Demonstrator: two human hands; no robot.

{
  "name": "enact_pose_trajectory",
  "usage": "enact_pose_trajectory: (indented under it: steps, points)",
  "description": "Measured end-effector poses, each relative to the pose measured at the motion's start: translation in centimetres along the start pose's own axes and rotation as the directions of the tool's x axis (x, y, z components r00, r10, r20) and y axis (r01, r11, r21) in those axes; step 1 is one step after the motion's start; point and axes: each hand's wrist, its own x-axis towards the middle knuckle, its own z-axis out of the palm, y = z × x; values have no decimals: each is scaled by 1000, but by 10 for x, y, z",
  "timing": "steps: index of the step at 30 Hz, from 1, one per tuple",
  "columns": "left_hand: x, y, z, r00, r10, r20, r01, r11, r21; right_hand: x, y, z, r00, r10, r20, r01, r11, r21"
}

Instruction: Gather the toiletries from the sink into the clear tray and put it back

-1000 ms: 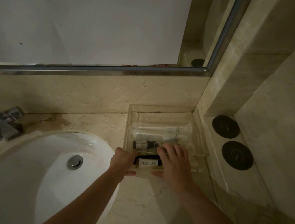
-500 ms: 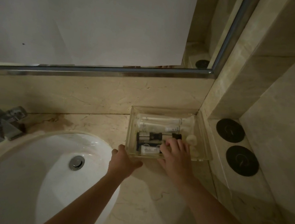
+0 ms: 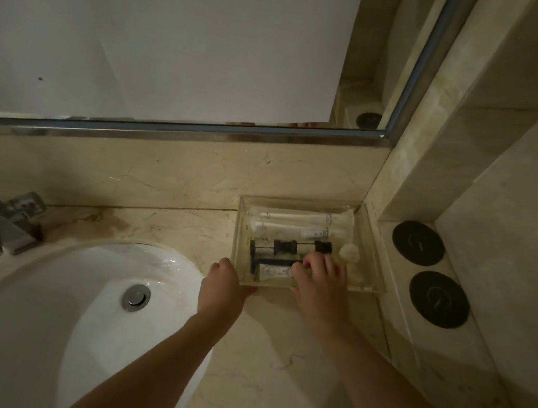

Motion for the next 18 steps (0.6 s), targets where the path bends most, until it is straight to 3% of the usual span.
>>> enact_pose_trajectory:
  steps: [6,12,16,18]
  points:
    - [2,1,8,1000,8,4,-8,999,-37,-3,-2,-4,997,77,6,-77,997,-10]
    - [10,-14,1,988,24,152,-9,996,-94,-9,-21,-10,977,207,48,-206,978,-27]
    - [0,-36,-21,980,-39,195,82,973,-217,-14,-55,-14,966,259,13,-259,960,103]
    - [-13,-54,-34,985,-60,160,107,946,-304,-27,-76,-16,963,263,-55,-240,935,263]
